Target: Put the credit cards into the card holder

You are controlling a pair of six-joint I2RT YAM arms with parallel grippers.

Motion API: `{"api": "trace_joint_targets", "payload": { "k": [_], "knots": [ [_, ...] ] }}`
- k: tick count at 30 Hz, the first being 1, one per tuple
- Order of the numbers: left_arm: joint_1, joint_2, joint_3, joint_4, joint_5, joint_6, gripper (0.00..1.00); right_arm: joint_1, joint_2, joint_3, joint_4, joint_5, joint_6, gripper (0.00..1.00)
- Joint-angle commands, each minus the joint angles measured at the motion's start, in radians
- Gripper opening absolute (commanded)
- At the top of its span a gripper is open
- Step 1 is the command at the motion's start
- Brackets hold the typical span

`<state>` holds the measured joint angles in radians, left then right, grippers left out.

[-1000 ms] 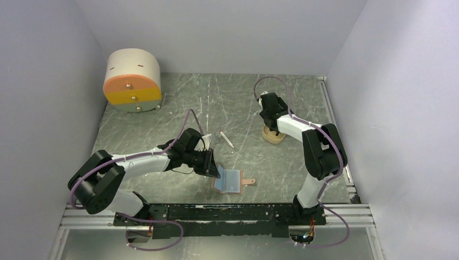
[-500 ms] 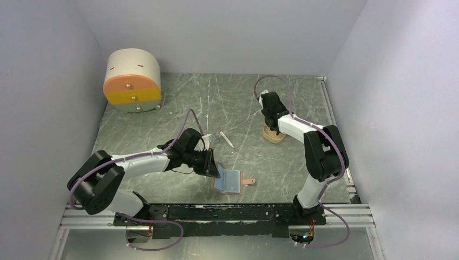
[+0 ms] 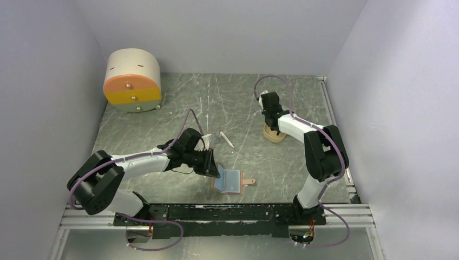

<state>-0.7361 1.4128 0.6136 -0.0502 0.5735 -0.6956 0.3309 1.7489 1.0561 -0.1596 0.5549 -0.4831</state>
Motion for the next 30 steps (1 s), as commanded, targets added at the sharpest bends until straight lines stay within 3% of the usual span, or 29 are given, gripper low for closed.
{"api": "trace_joint_targets", "payload": {
  "k": [1,9,20,25,30],
  "knots": [
    [0.006,-0.013,-0.003,0.023,0.027,-0.004,0.21,-0.012,-0.033,0.038,-0.044,-0.027,0.038,0.18],
    [0.006,0.001,-0.008,0.038,0.034,-0.005,0.22,0.003,-0.057,0.053,-0.163,-0.128,0.119,0.01],
    [0.007,-0.005,-0.037,0.074,-0.026,-0.047,0.16,0.071,-0.121,0.117,-0.371,-0.145,0.326,0.0],
    [0.029,0.002,-0.076,0.164,-0.012,-0.106,0.09,0.089,-0.174,0.125,-0.422,-0.158,0.435,0.0],
    [0.041,0.012,-0.107,0.26,-0.004,-0.165,0.09,0.1,-0.231,0.129,-0.457,-0.188,0.539,0.0]
  ]
}}
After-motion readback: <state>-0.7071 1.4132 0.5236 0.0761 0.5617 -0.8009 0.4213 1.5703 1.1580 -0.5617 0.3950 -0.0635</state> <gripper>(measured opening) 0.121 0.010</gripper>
